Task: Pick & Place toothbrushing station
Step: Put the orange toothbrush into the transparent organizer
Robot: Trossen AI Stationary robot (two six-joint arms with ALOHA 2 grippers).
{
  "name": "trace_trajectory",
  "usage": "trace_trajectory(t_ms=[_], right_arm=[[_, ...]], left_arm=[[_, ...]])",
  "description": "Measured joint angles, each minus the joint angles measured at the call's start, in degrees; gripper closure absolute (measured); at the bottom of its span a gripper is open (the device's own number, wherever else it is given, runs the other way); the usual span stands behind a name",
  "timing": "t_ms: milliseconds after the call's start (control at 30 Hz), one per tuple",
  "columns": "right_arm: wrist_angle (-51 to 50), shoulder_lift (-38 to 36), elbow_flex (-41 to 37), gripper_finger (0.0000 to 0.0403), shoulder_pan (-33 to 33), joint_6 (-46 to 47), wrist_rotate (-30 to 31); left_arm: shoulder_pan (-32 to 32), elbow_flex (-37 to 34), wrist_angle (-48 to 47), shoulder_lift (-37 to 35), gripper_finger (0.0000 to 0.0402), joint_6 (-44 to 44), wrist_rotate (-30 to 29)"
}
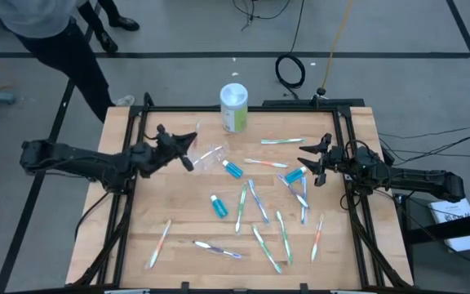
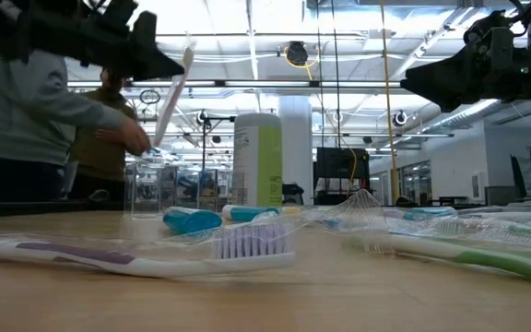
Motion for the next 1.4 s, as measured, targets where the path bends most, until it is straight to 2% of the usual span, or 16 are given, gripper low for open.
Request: trace_trajectory(t_ms=[100,233,567,1067,1400], right_arm=[[0.0,0.0,0.0,0.0222,0.0,0.0,0.0],[0.0,0.0,0.0,0.0222,0.0,0.0,0.0],[0.0,0.0,0.0,0.0222,0.0,0.0,0.0],[-0.1,0.0,0.0,0.0222,0.0,0.0,0.0],[-0.1,0.0,0.0,0.0222,0.0,0.0,0.0]], left_arm=[[0.1,-4.9,8.8,2.1,0.0401,-1.0,-0.2],[-0.2,-8.4,13.0,3.7,0.0401,-2.6,-1.0],[-2.3,-8.7,12.9,10.1,0.0402,-7.5,-8.4],[-10.4,-8.7,12.7,18.2,0.0402,-16.2,-21.3],[-12.2,-8.6,10.1,20.2,0.0401,-21.2,-23.0]])
